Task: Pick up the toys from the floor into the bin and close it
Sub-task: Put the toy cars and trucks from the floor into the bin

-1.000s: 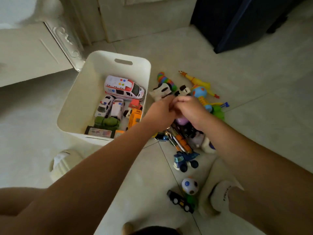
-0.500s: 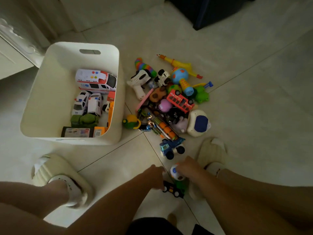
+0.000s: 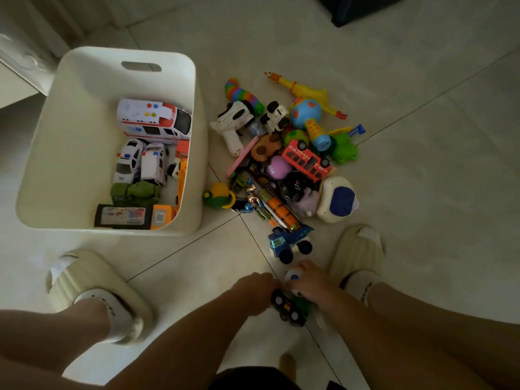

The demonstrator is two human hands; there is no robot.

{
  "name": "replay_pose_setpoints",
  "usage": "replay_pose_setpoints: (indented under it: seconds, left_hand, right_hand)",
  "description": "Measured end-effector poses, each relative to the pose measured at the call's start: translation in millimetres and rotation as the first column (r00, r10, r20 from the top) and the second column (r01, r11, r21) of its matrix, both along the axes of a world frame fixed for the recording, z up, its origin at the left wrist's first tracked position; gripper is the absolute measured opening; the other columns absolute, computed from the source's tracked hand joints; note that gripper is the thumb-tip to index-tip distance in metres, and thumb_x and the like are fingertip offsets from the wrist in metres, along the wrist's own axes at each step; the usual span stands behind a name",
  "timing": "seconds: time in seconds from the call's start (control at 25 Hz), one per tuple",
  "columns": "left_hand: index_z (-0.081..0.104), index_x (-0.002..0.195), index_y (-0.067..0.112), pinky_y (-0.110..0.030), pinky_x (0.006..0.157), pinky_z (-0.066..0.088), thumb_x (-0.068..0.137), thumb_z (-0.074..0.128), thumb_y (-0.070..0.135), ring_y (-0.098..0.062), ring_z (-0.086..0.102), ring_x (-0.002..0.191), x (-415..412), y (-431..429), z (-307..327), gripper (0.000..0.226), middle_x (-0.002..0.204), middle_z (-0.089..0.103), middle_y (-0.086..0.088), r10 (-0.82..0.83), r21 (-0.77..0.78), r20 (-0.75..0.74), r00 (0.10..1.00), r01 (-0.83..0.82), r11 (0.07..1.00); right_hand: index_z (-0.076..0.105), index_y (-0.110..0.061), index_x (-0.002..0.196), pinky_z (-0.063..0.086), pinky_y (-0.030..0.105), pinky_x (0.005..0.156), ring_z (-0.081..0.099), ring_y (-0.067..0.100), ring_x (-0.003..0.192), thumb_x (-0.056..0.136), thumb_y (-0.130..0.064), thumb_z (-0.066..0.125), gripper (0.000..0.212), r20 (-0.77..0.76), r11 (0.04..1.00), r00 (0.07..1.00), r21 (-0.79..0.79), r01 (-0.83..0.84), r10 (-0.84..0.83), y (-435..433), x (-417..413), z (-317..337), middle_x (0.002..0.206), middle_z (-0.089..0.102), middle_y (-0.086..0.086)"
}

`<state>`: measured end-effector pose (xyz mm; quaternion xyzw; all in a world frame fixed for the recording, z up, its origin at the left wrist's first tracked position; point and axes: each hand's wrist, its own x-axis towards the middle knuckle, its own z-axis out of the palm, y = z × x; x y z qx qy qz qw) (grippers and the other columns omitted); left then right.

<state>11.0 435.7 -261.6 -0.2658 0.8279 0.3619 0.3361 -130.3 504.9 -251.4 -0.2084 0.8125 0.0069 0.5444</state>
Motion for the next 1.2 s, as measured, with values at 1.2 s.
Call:
replay_pose_setpoints:
  seconds: [1.2]
  left_hand:
    - [0.059, 0.096, 0.015, -0.028, 0.064, 0.062, 0.093, 0.059, 0.028, -0.015, 0.069, 0.072, 165.6, -240.9, 229.0, 0.013, 0.094, 0.065, -0.009, 0.820, 0.764, -0.139, -0.556, -0.586, -0.268]
  right_hand:
    - [0.051, -0.012, 0.131, 0.057, 0.040, 0.082, 0.061, 0.028, 0.110, 0.086, -0.020, 0.067, 0.049, 0.633, 0.774, 0.771, -0.453, 0.442, -0.070, -276.4, 110.8, 188.4, 0.132, 0.056, 0.014]
